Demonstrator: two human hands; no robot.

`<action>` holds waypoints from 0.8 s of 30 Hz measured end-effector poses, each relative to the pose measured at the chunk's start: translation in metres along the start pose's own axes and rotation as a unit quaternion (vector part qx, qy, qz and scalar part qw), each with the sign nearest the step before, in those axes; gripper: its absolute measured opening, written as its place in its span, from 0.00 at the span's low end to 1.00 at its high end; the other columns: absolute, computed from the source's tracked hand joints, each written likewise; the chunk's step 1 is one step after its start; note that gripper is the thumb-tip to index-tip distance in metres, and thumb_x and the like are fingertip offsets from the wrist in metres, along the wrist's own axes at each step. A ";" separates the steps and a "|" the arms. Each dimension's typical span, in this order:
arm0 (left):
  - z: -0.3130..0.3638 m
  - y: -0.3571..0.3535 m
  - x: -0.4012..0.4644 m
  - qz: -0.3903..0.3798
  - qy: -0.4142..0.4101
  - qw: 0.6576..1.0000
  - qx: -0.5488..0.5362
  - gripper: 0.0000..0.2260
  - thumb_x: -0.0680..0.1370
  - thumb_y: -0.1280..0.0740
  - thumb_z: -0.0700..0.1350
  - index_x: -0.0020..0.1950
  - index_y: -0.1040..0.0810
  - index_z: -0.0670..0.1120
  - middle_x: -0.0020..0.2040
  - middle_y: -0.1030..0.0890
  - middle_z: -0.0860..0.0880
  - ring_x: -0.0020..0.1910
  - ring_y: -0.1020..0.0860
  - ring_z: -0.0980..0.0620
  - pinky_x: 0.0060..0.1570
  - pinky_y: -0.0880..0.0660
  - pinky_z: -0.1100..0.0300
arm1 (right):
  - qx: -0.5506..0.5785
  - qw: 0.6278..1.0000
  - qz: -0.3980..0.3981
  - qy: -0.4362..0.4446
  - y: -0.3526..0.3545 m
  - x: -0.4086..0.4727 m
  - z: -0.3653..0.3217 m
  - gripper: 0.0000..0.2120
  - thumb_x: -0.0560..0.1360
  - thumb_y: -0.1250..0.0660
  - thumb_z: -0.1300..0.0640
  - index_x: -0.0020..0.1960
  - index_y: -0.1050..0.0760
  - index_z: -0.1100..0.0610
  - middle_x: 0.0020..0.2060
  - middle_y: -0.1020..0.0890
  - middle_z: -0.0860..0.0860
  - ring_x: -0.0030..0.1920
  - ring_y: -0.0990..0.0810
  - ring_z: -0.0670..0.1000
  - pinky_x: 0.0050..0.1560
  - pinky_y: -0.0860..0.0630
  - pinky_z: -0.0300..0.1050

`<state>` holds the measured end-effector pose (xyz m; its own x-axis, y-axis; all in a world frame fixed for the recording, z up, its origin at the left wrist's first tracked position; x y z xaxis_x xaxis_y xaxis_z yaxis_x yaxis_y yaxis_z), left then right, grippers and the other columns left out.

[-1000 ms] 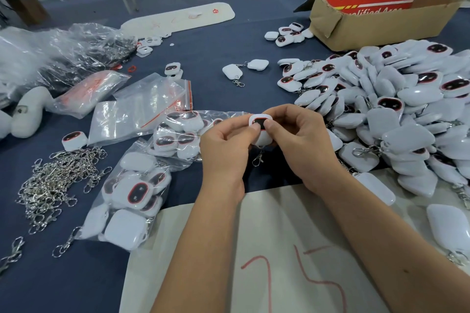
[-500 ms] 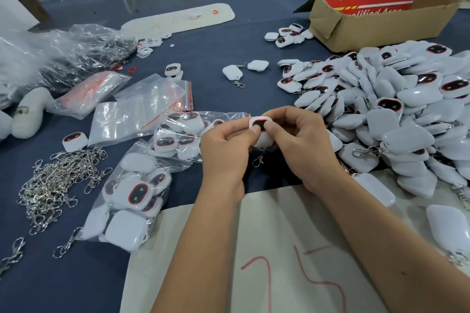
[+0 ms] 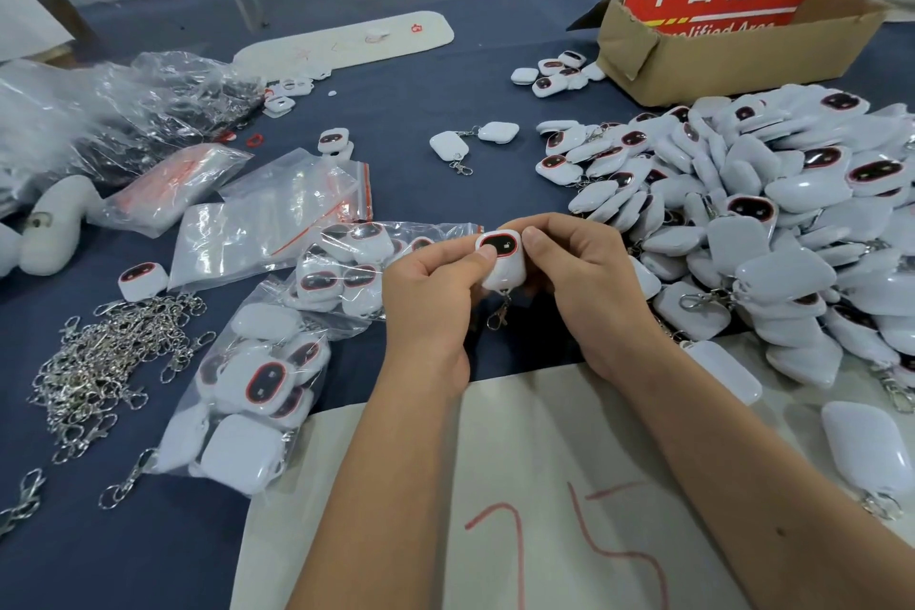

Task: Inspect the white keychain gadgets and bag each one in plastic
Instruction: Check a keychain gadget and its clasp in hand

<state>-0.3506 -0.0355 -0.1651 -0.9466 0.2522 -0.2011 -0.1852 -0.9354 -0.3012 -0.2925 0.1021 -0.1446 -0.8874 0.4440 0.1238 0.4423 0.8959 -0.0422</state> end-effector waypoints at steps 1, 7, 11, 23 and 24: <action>0.000 0.000 0.000 -0.001 -0.001 1.000 0.000 0.14 0.76 0.29 0.31 0.36 0.12 0.46 0.37 0.14 0.46 0.35 0.15 0.50 0.33 0.20 0.62 | 0.002 1.000 0.000 0.000 0.000 0.000 0.000 0.13 0.85 0.40 0.65 0.52 0.17 0.65 0.39 0.14 0.54 0.35 0.18 0.44 0.34 0.23 0.35; -0.001 0.001 0.001 0.008 -0.001 1.000 -0.004 0.11 0.77 0.28 0.33 0.39 0.12 0.45 0.35 0.15 0.49 0.33 0.17 0.52 0.34 0.21 0.63 | 0.014 1.000 -0.010 -0.006 -0.002 0.000 0.003 0.10 0.84 0.36 0.63 0.54 0.16 0.61 0.43 0.13 0.55 0.38 0.17 0.46 0.38 0.21 0.36; -0.001 -0.004 0.006 0.036 0.001 0.999 0.013 0.05 0.78 0.27 0.37 0.46 0.11 0.42 0.39 0.16 0.46 0.39 0.22 0.48 0.44 0.21 0.54 | -0.003 1.000 -0.009 -0.014 -0.001 0.003 0.002 0.13 0.79 0.28 0.64 0.62 0.20 0.56 0.42 0.16 0.53 0.36 0.16 0.49 0.40 0.21 0.39; 0.062 -0.135 0.092 0.034 -0.089 0.985 0.145 0.08 0.73 0.22 0.45 0.36 0.15 0.45 0.36 0.14 0.46 0.41 0.14 0.43 0.49 0.16 0.47 | 0.112 0.972 0.199 -0.059 0.079 0.099 -0.049 0.07 0.76 0.33 0.73 0.45 0.18 0.65 0.37 0.21 0.61 0.34 0.23 0.51 0.35 0.25 0.39; 0.064 -0.153 0.102 0.014 -0.076 0.987 0.140 0.08 0.73 0.22 0.43 0.35 0.16 0.46 0.37 0.14 0.46 0.41 0.15 0.44 0.48 0.15 0.48 | 0.118 0.967 0.216 -0.067 0.092 0.112 -0.052 0.07 0.75 0.33 0.73 0.43 0.19 0.66 0.37 0.22 0.61 0.31 0.25 0.49 0.31 0.27 0.37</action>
<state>-0.4358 0.1172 -0.0797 -0.9771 0.2050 -0.0564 -0.2039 -0.9787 -0.0247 -0.3443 0.2328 -0.0827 -0.6428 0.7612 -0.0854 0.7475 0.5990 -0.2872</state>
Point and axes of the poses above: each hand's wrist, its own x-axis towards the middle knuckle, its own y-axis out of the back of the hand, z = x × y, the point moved 9 cm from there along x, towards the middle knuckle
